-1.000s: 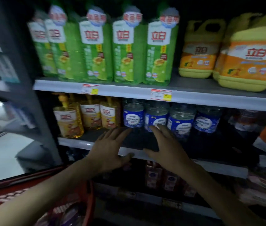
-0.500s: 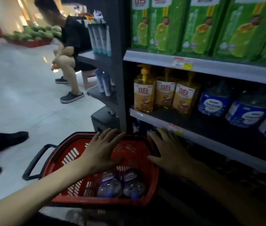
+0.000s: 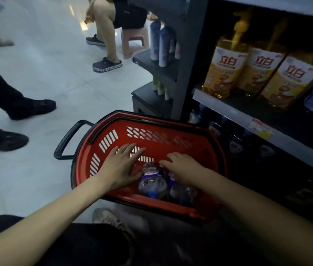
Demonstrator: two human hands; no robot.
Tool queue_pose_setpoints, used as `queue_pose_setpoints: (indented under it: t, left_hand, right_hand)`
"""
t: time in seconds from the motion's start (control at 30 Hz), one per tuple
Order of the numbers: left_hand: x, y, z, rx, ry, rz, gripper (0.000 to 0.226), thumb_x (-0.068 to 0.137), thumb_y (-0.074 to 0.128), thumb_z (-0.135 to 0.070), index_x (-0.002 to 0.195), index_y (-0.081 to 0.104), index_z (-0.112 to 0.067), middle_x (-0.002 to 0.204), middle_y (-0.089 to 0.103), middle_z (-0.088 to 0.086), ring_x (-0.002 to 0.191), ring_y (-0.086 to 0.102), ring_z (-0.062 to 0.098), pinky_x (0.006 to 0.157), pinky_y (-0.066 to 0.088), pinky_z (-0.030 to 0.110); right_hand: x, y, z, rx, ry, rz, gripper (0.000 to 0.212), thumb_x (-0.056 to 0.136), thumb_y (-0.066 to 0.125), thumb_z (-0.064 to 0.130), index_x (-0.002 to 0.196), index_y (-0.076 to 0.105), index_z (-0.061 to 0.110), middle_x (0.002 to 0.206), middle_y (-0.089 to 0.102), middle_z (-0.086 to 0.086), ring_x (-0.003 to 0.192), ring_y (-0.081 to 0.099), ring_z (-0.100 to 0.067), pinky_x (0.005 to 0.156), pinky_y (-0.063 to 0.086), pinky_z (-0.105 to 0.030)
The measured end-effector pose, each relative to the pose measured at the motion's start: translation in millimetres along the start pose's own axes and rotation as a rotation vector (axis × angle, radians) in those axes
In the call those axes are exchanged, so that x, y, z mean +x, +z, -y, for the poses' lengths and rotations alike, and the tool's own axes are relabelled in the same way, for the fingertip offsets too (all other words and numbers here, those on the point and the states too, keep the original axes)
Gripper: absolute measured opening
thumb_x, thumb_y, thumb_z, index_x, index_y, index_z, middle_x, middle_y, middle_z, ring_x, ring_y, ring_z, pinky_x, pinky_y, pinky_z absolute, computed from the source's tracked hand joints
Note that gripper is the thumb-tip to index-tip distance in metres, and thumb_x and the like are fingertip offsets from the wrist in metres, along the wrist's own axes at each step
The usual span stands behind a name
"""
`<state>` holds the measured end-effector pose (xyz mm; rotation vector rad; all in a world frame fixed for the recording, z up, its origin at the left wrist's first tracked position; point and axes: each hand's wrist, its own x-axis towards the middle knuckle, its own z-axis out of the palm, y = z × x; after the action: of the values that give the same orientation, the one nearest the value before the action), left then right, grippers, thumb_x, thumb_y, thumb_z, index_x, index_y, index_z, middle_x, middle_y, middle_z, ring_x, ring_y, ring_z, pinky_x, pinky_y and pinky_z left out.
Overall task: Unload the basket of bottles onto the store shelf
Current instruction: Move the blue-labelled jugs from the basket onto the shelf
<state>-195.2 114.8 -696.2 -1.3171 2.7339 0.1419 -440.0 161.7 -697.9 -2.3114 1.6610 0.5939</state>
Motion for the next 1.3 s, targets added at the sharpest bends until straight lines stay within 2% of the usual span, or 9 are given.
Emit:
queue_pose_setpoints:
  t: [0.1, 0.23, 0.37, 0.5, 0.7, 0.87, 1.1, 1.2, 1.3]
  left_hand:
    - [-1.7, 12.8, 13.5, -0.026, -0.022, 0.029, 0.089, 0.083, 0.028, -0.073, 0.162, 0.030, -0.032, 0.160, 0.043, 0.011, 0.146, 0.043, 0.032, 0.113, 0.042, 0.048]
    - [-3.6, 30.5, 28.4, -0.124, -0.089, 0.063, 0.068, 0.094, 0.056, -0.054, 0.155, 0.042, -0.030, 0.143, 0.057, 0.004, 0.129, 0.057, 0.028, 0.095, 0.053, 0.042]
    - [-2.6, 37.0, 36.1, -0.234, -0.213, 0.145, 0.053, 0.095, 0.057, -0.049, 0.143, 0.056, -0.027, 0.129, 0.063, 0.004, 0.119, 0.062, 0.028, 0.088, 0.056, 0.042]
    - [-1.1, 39.5, 37.4, -0.254, -0.224, 0.165, 0.046, 0.096, 0.056, -0.048, 0.135, 0.061, -0.024, 0.126, 0.063, 0.005, 0.116, 0.062, 0.029, 0.086, 0.055, 0.041]
    - [0.5, 40.5, 38.3, -0.302, -0.203, 0.139, 0.055, 0.097, 0.057, -0.046, 0.148, 0.052, -0.024, 0.133, 0.061, 0.006, 0.121, 0.060, 0.028, 0.091, 0.055, 0.041]
    - [0.7, 41.0, 37.6, -0.299, -0.183, 0.146, 0.059, 0.098, 0.058, -0.044, 0.152, 0.047, -0.024, 0.140, 0.058, 0.005, 0.126, 0.057, 0.027, 0.092, 0.053, 0.039]
    - [2.8, 44.4, 39.0, -0.310, -0.174, 0.130, 0.058, 0.098, 0.058, -0.045, 0.152, 0.048, -0.026, 0.138, 0.059, 0.002, 0.121, 0.059, 0.024, 0.090, 0.055, 0.039]
    - [2.4, 45.8, 41.6, -0.325, -0.201, 0.096, 0.054, 0.097, 0.058, -0.047, 0.148, 0.052, -0.027, 0.135, 0.061, 0.001, 0.119, 0.061, 0.024, 0.088, 0.056, 0.040]
    - [2.4, 44.2, 41.8, -0.354, -0.236, 0.073, 0.052, 0.097, 0.058, -0.044, 0.146, 0.053, -0.028, 0.132, 0.062, 0.001, 0.117, 0.062, 0.023, 0.087, 0.057, 0.041]
  right_hand:
    - [25.4, 12.7, 10.2, -0.092, -0.066, 0.085, 0.087, 0.090, 0.070, 0.023, 0.161, 0.019, 0.028, 0.157, 0.033, -0.017, 0.140, 0.037, -0.036, 0.107, 0.041, -0.048]
    - [50.0, 27.7, 20.8, -0.195, -0.232, 0.095, 0.086, 0.096, 0.062, 0.021, 0.163, 0.011, 0.033, 0.156, 0.035, -0.019, 0.136, 0.043, -0.038, 0.101, 0.046, -0.048]
    - [74.4, 43.4, 26.5, -0.414, -0.473, 0.085, 0.107, 0.092, 0.068, 0.019, 0.158, -0.014, 0.042, 0.162, 0.023, -0.021, 0.148, 0.030, -0.038, 0.104, 0.046, -0.050]
    - [89.5, 49.3, 31.9, -0.559, -0.657, 0.075, 0.100, 0.094, 0.065, 0.031, 0.162, -0.007, 0.040, 0.162, 0.022, -0.025, 0.149, 0.027, -0.042, 0.112, 0.037, -0.049]
    - [93.8, 43.8, 32.1, -0.528, -0.661, 0.206, 0.118, 0.081, 0.080, 0.045, 0.160, -0.007, 0.045, 0.169, 0.000, -0.023, 0.155, 0.008, -0.043, 0.118, 0.029, -0.050]
    - [93.2, 57.1, 31.8, -0.377, -0.699, 0.141, 0.086, 0.093, 0.067, 0.034, 0.160, 0.014, 0.050, 0.169, -0.001, -0.024, 0.157, 0.004, -0.039, 0.122, 0.027, -0.056]
    - [96.1, 88.3, 31.7, -0.106, -0.673, -0.087, 0.039, 0.096, 0.060, 0.032, 0.135, 0.063, 0.031, 0.168, 0.018, -0.019, 0.155, 0.015, -0.042, 0.120, 0.030, -0.057]
    - [96.0, 86.7, 32.1, 0.193, -0.579, -0.213, 0.024, 0.089, 0.068, 0.021, 0.111, 0.073, 0.013, 0.160, 0.034, -0.027, 0.147, 0.031, -0.048, 0.115, 0.036, -0.060]
    - [98.6, 79.7, 42.4, 0.485, -0.465, -0.282, 0.029, 0.081, 0.078, 0.010, 0.109, 0.073, 0.006, 0.153, 0.043, -0.025, 0.141, 0.041, -0.045, 0.115, 0.037, -0.053]
